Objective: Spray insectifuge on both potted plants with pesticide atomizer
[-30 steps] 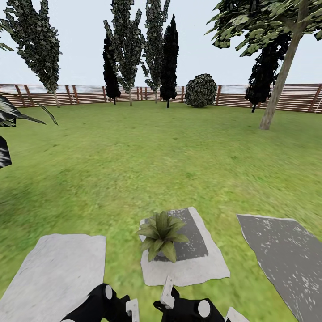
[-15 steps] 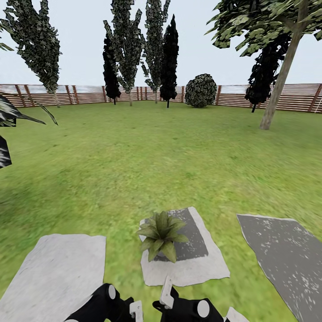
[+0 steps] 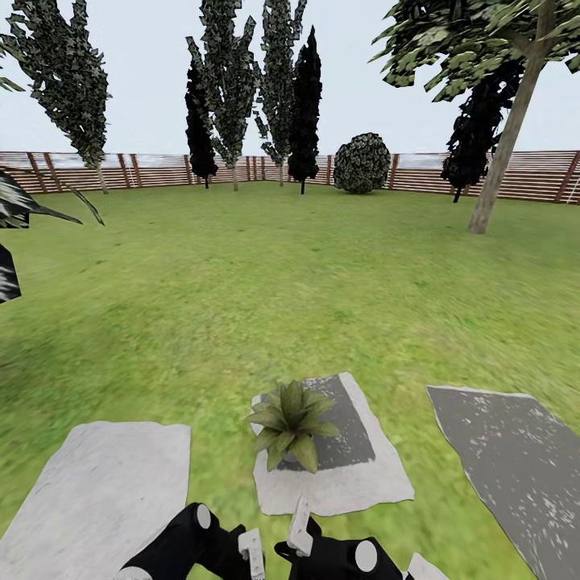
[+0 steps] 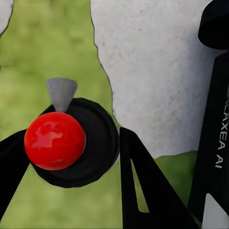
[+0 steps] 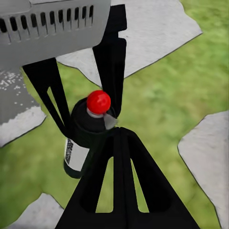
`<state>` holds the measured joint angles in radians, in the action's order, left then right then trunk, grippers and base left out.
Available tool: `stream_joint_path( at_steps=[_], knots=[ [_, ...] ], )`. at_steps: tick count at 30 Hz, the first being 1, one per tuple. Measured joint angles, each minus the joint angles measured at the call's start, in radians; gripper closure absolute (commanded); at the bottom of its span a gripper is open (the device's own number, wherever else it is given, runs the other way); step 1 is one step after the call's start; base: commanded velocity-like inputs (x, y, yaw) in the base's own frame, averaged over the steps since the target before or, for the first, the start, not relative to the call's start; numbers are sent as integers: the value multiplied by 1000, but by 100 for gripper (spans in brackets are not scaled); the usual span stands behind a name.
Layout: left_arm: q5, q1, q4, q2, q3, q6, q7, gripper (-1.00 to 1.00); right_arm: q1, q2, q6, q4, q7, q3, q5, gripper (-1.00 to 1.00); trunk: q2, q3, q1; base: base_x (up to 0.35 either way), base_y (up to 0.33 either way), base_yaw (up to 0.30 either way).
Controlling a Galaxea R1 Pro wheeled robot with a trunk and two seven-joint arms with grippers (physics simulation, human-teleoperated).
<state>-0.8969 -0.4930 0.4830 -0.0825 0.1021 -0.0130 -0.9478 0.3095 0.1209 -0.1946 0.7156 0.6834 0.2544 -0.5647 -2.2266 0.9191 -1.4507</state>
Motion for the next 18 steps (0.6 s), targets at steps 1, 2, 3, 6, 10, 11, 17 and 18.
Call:
stream_joint_path(
  at_steps=[1,2,3,6,10,11,17,18],
  knots=[
    [2,0,-1,0,0,5,0,100,0,0,0,0,0,0,0,100,0,0,0,0,0,0],
    [4,0,-1,1,0,12,0,100,0,0,0,0,0,0,0,100,0,0,0,0,0,0],
    [6,-1,-3,1,0,25,-1,100,0,0,0,0,0,0,0,100,0,0,0,0,0,0],
    [8,-1,-7,0,-1,40,-1,100,0,0,0,0,0,0,0,100,0,0,0,0,0,0],
    [8,-1,-11,0,-1,44,-1,100,0,0,0,0,0,0,0,100,0,0,0,0,0,0],
    [8,-1,-12,1,-1,44,-1,100,0,0,0,0,0,0,0,100,0,0,0,0,0,0],
    [8,-1,-15,0,-1,47,-1,100,0,0,0,0,0,0,0,100,0,0,0,0,0,0],
    [8,-1,-15,0,0,48,-1,100,0,0,0,0,0,0,0,100,0,0,0,0,0,0]
  ],
)
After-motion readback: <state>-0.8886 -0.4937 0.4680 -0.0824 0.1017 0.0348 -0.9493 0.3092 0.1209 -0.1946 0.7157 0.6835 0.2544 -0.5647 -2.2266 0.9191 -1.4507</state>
